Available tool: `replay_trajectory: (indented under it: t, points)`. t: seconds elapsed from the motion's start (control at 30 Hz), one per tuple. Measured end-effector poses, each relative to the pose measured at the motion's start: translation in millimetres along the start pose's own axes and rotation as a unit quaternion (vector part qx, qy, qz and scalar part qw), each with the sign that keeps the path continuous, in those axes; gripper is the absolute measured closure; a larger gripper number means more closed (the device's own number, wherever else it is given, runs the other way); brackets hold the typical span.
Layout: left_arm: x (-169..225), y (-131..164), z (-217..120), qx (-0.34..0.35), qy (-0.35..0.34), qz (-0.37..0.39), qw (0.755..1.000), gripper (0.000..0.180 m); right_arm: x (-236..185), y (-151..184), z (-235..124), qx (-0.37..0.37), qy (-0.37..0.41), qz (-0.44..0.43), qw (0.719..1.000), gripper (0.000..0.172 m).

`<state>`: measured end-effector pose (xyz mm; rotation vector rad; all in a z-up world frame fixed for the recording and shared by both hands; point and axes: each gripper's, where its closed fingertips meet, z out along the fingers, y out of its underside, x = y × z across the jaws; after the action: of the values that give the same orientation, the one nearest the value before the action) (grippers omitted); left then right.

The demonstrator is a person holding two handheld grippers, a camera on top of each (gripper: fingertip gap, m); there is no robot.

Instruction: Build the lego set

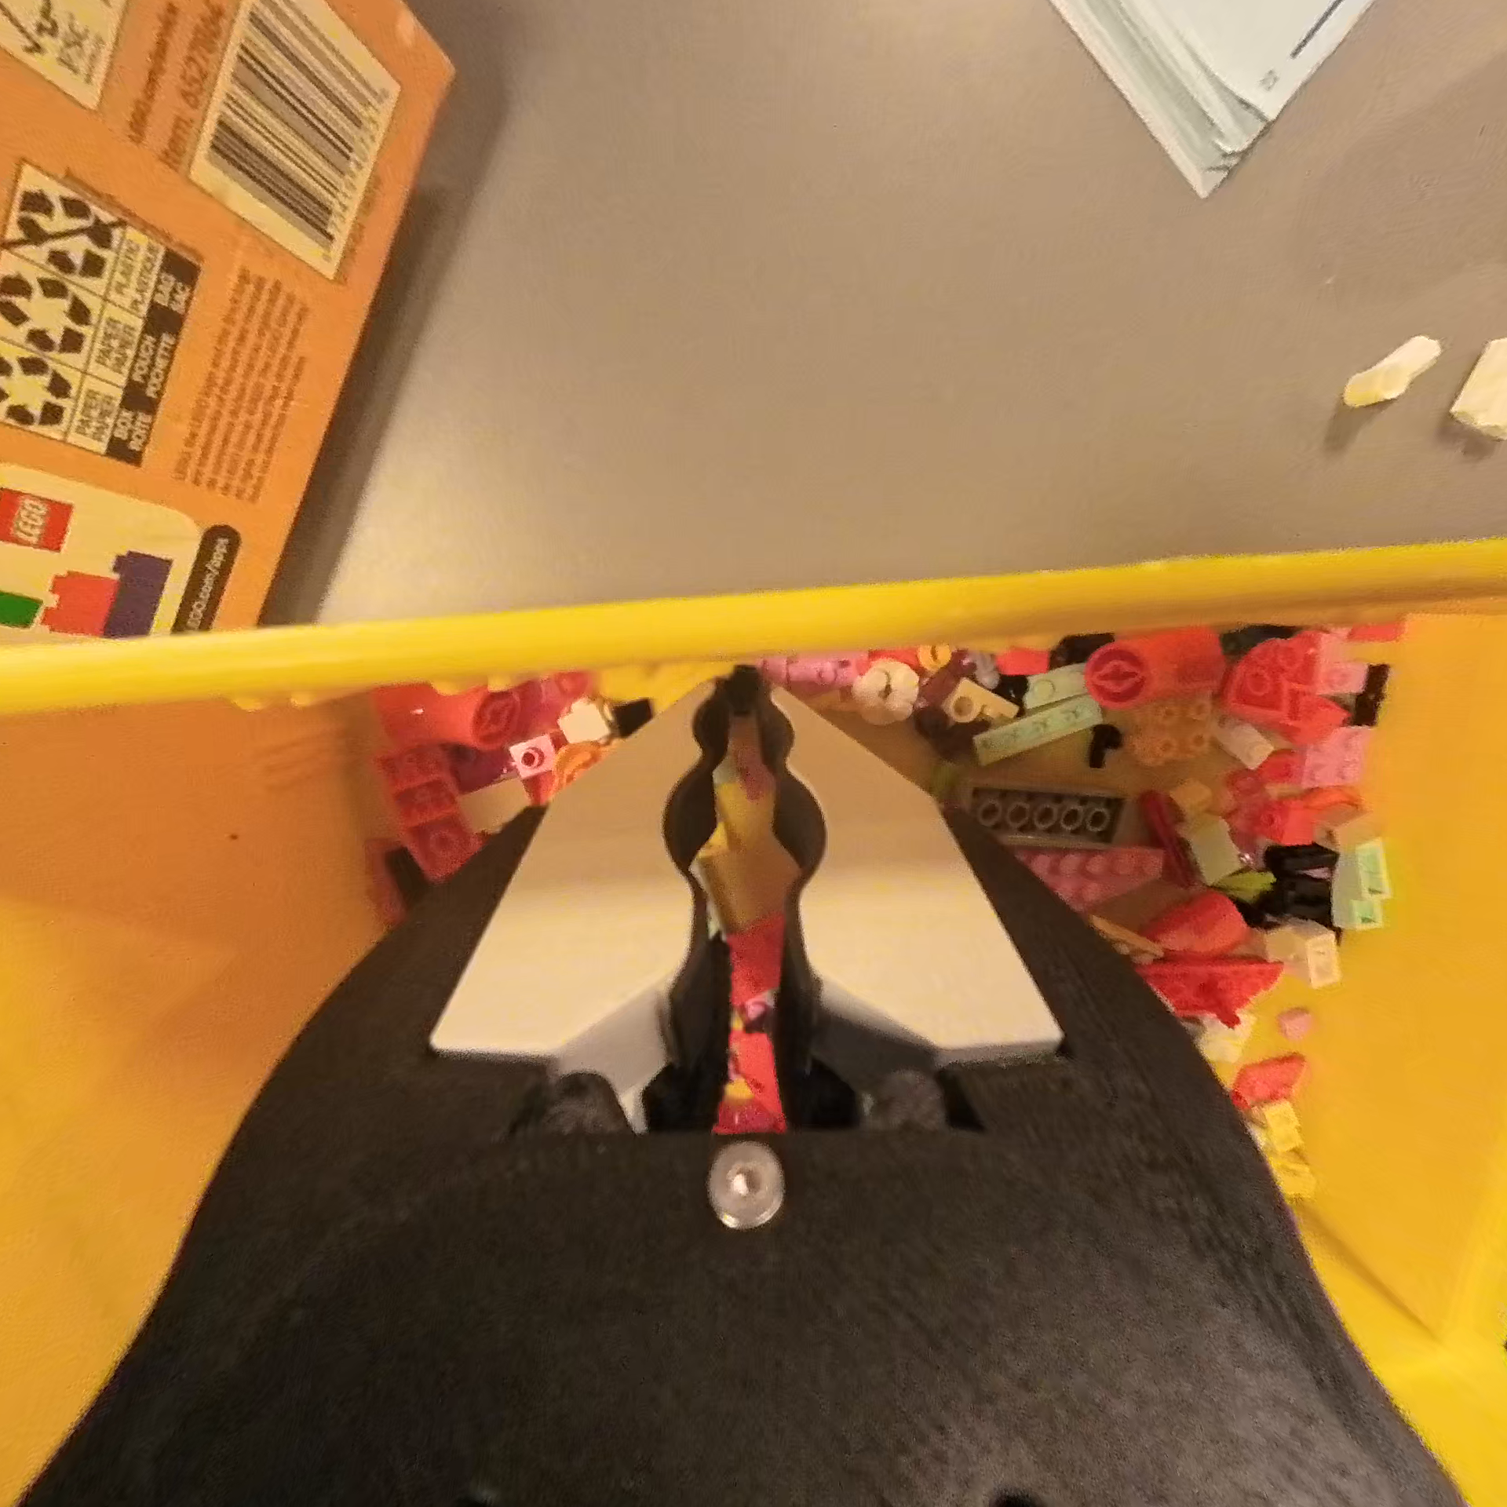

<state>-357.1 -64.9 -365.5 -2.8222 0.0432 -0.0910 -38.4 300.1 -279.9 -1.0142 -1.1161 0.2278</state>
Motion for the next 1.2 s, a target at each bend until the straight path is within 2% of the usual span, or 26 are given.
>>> replay_trajectory:
  t: [0.13,0.27,0.4,0.5,0.6,0.7,0.83,0.9,0.93,1.0,1.07,1.2]
  points:
    - [-0.3,2.0,-10.3,0.013,-0.012,0.02,1.0,0.175,1.2,0.0,-0.1,0.001,0.002,0.003,1.0,0.172]
    - [12.2,-21.3,-55.5,0.101,-0.035,0.033,0.994,0.175,2.0,-0.1,-0.1,0.001,0.004,0.005,1.0,0.172]
    - [52.5,-60.0,-131.5,0.198,-0.096,0.082,0.972,0.175,2.3,-0.8,0.0,0.003,0.004,0.009,1.0,0.172]
    - [111.5,-87.6,-160.1,0.243,-0.068,0.103,0.962,0.175,2.8,-1.3,0.0,0.005,0.004,0.012,1.0,0.172]
    - [180.8,-105.0,-138.8,0.233,0.004,0.149,0.961,0.175,3.2,-2.2,-0.7,0.009,0.003,0.016,1.0,0.172]
    - [255.5,-113.6,-87.7,0.189,0.12,0.191,0.956,0.175,4.5,-2.7,-1.3,0.011,0.004,0.021,1.0,0.172]
    - [295.6,-118.1,-12.6,0.121,0.133,0.214,0.96,0.175,5.2,-3.3,-2.0,0.014,0.004,0.025,1.0,0.172]
    - [321.9,-122.8,7.2,0.113,0.194,0.179,0.958,0.175,5.5,-3.5,-2.2,0.015,0.004,0.027,1.0,0.172]
    - [323.3,-126.4,18.1,0.108,0.187,0.166,0.962,0.175,5.6,-3.5,-2.3,0.015,0.004,0.027,1.0,0.172]
    - [305.8,-133.5,40.1,0.106,0.116,0.164,0.974,0.175,6.0,-3.7,-2.4,0.016,0.004,0.029,0.999,0.172]
    - [290.6,-138.5,53.7,0.11,0.076,0.141,0.981,0.175,6.2,-3.8,-2.5,0.017,0.004,0.03,0.999,0.172]
    - [277.7,-138.3,67.2,0.122,0.066,0.088,0.986,0.175,5.3,-4.2,-2.7,0.017,0.002,0.029,0.999,0.172]
